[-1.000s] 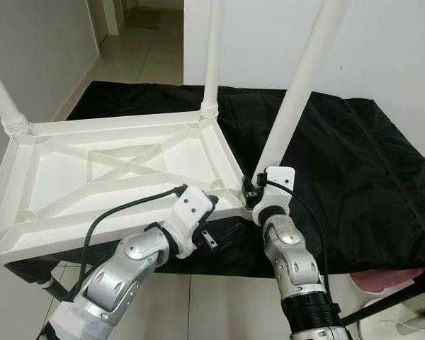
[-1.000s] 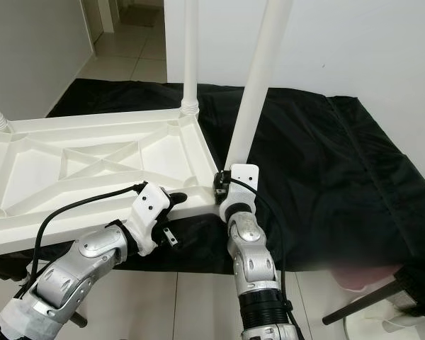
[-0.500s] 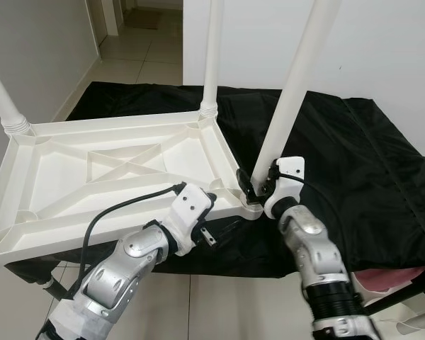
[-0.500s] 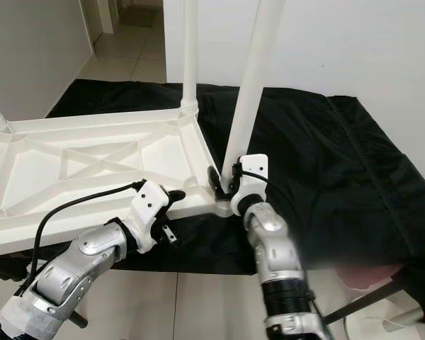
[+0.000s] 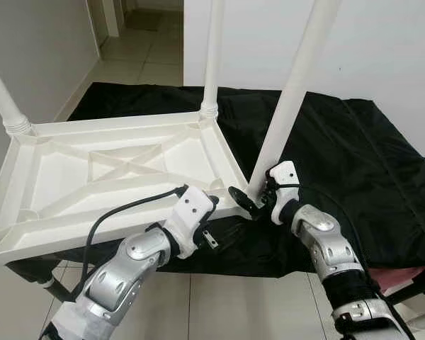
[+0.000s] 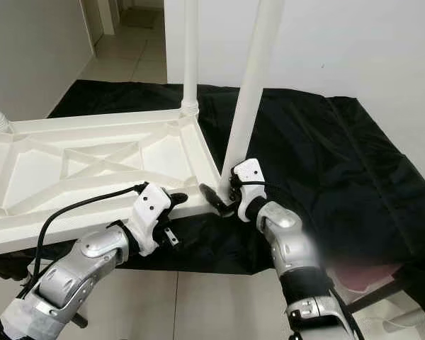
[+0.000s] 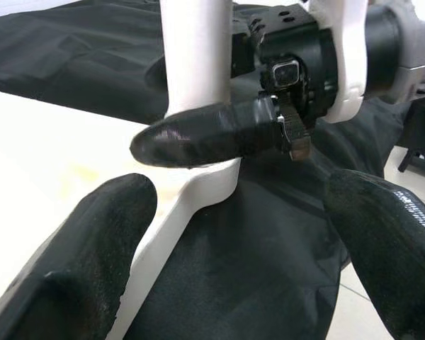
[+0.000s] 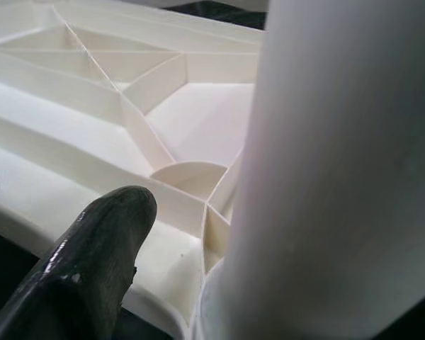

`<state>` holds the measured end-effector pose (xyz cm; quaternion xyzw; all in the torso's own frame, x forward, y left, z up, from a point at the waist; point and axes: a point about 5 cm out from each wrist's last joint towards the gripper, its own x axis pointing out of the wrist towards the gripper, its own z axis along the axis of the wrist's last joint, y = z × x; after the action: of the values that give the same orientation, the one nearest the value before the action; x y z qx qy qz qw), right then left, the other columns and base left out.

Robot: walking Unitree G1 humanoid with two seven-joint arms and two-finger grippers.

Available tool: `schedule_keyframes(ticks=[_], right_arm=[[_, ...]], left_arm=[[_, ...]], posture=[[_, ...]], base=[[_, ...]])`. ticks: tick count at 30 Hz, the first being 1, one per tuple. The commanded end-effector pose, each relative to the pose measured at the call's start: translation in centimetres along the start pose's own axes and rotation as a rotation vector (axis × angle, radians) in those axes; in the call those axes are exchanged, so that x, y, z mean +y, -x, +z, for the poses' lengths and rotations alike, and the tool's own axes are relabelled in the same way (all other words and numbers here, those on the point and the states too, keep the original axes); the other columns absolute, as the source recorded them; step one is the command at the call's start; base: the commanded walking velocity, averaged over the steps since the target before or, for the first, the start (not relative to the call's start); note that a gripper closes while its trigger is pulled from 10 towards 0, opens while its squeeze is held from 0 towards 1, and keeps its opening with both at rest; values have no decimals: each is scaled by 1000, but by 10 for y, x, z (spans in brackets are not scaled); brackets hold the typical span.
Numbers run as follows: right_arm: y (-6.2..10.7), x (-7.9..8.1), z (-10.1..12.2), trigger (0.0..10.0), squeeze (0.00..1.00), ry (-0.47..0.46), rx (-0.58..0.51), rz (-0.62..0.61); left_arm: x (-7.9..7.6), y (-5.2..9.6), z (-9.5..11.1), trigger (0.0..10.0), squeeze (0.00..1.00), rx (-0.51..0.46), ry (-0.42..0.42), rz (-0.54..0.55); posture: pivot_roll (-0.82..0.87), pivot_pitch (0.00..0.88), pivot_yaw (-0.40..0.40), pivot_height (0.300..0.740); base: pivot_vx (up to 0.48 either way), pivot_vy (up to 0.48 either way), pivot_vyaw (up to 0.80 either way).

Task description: Building children table

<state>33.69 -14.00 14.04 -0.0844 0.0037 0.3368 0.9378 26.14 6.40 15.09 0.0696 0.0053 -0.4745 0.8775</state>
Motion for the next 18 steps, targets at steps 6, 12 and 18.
schedule_keyframes(ticks=[6, 12, 18], right_arm=[[-1, -7, -6, 9137, 0, 63, 36, 53], [-3, -12, -10, 4078, 0, 90, 52, 92], [-5, -14, -11, 0, 0, 96, 56, 91]], left_arm=[[-3, -1, 0, 10000, 0, 5, -16, -60], [-2, -1, 0, 10000, 0, 5, -16, -58], [-2, -1, 1, 10000, 0, 5, -16, -56]], posture=[[34, 4, -48, 740], [37, 3, -46, 740], [37, 10, -43, 740]], base=[[0, 0, 0], [0, 0, 0], [0, 0, 0]])
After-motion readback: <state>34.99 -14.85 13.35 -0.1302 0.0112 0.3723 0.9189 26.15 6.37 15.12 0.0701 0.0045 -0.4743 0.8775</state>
